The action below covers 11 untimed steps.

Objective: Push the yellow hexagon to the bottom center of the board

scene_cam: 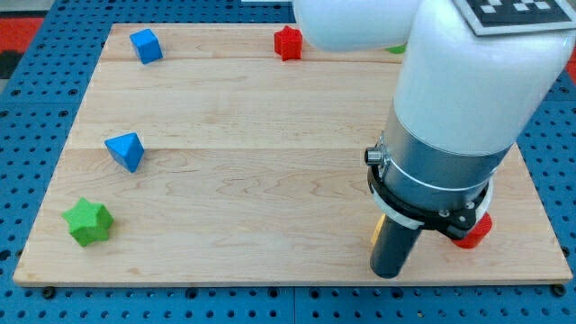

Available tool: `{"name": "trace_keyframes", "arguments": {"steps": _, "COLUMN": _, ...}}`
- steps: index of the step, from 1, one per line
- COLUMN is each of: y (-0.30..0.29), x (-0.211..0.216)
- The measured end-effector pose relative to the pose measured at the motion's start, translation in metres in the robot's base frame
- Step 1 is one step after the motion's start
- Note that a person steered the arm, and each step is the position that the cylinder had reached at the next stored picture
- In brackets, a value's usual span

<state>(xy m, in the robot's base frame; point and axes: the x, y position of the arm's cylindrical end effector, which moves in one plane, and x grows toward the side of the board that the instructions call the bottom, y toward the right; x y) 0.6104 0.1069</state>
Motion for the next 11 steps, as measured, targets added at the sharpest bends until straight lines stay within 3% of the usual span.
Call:
{"name": "trace_keyframes", "arguments": {"steps": 1, "y": 0.018, "x": 0.007}}
{"name": "trace_keyframes", "arguments": {"steps": 2, "y": 0.018, "x": -0.024}}
{"name": "trace_keyframes", "arguments": {"steps": 3, "y": 0.056, "x": -0.026}}
{"name": "trace_keyframes", "arguments": {"steps": 4, "y": 0.027, "x": -0.057}}
{"name": "trace_keyframes", "arguments": {"steps": 6, "y": -0.104, "x": -0.057}}
{"name": "trace_keyframes", "arguments": {"steps": 8, "y": -0.059, "x": -0.052}}
{"name": "trace_keyframes", "arguments": {"steps": 10, "y": -0.042, "x": -0.086}}
{"name": "trace_keyframes", "arguments": {"steps": 11, "y": -0.044, "x": -0.133}}
